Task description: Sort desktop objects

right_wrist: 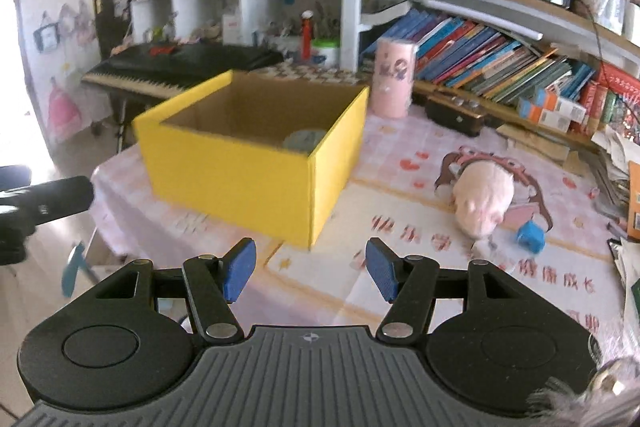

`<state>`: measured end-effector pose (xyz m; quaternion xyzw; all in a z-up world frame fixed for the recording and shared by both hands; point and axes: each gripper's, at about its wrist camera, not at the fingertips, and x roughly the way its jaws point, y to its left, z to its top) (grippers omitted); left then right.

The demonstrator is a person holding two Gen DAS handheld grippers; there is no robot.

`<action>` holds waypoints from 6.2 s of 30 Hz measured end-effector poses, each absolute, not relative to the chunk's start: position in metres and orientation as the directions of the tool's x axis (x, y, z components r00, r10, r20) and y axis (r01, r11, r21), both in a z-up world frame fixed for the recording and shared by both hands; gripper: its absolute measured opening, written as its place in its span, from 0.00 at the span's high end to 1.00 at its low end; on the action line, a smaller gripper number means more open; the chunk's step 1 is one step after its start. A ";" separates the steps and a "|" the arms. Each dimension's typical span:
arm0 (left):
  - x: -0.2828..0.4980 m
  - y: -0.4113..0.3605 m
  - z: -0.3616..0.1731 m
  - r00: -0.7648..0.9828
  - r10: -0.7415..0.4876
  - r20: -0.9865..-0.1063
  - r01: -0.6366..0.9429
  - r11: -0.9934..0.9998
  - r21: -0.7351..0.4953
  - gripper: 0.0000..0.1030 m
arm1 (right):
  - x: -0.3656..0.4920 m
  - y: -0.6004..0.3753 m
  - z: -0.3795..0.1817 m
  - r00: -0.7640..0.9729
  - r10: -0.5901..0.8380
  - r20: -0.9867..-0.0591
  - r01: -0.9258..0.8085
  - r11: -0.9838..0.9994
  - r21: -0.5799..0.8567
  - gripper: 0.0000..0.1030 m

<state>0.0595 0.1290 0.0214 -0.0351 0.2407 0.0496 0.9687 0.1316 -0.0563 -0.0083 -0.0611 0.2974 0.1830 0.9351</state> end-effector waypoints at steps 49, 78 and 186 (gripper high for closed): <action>0.105 -0.028 -0.006 0.769 -0.283 -0.573 0.296 0.952 -0.073 0.09 | 0.098 -0.208 -0.036 0.714 0.031 -0.699 -0.023 1.000 0.021 0.44; 0.199 -0.144 -0.028 0.737 -0.170 -0.654 0.176 0.983 -0.057 0.10 | 0.228 -0.329 -0.052 0.687 0.135 -0.714 -0.141 0.989 0.052 0.44; 0.098 0.030 0.005 0.774 -0.224 -0.592 -0.028 0.922 -0.386 0.73 | 0.158 -0.178 -0.013 0.600 0.427 -0.677 -0.435 0.884 0.172 0.74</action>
